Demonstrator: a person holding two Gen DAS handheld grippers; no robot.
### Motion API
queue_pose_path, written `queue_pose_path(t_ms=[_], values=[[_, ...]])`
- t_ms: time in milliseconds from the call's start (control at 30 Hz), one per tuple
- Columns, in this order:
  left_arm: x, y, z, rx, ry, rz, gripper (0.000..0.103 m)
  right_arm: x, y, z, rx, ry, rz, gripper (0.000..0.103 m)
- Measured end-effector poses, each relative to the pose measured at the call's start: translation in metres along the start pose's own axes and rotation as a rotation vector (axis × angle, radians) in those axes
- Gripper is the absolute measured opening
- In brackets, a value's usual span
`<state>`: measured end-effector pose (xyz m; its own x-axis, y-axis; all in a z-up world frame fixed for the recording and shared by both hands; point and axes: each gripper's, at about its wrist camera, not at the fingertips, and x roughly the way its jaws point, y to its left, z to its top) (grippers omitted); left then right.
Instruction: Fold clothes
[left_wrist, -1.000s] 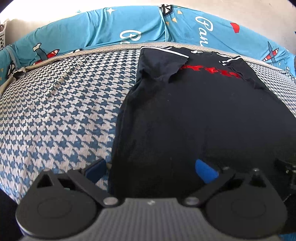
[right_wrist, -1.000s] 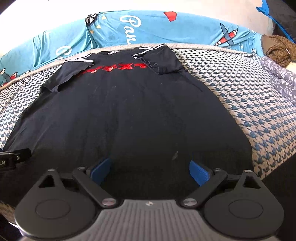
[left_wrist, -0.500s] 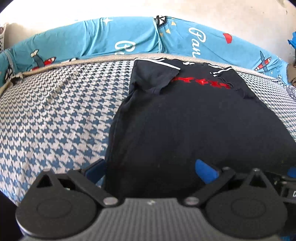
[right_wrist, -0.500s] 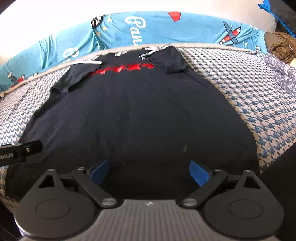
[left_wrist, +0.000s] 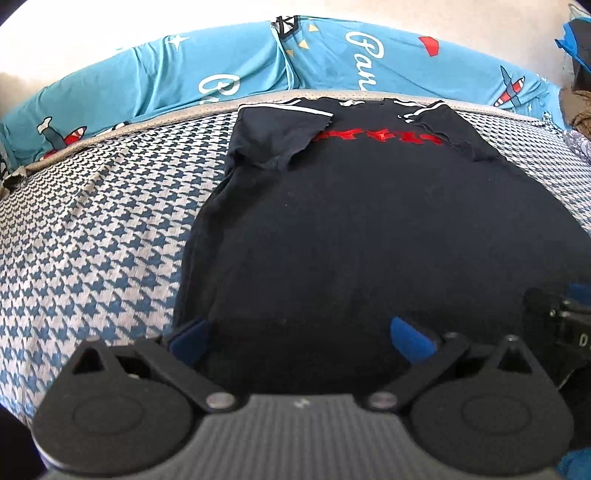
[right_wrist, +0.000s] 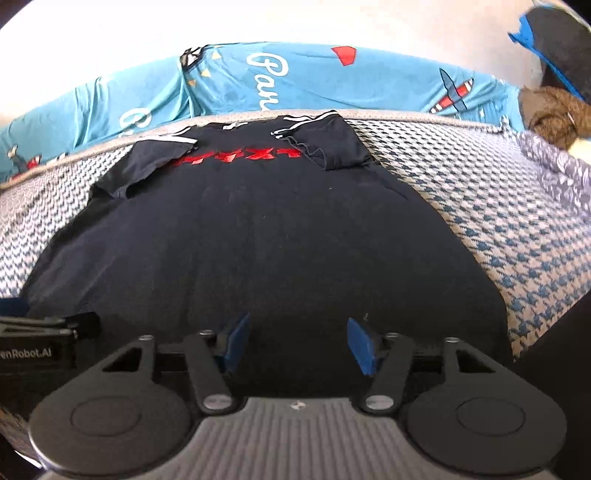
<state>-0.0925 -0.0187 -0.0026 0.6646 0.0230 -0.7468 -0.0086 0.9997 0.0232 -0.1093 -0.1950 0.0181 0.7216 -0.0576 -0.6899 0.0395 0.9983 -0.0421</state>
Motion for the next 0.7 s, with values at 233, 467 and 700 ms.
queue_pose_path(t_ms=[233, 467, 700], values=[[-0.0016, 0.0, -0.003, 0.012, 0.007, -0.002, 0.103, -0.0006, 0.0002, 0.0009, -0.007, 0.018, 0.017, 0.058], [-0.0026, 0.0013, -0.0049, 0.01, 0.017, -0.005, 0.103, -0.0031, 0.0011, -0.0004, -0.013, 0.031, 0.028, 0.058], [-0.0045, 0.001, -0.0069, 0.018, 0.02, -0.003, 0.103, -0.0037, 0.0028, -0.0012, -0.018, 0.037, 0.031, 0.059]])
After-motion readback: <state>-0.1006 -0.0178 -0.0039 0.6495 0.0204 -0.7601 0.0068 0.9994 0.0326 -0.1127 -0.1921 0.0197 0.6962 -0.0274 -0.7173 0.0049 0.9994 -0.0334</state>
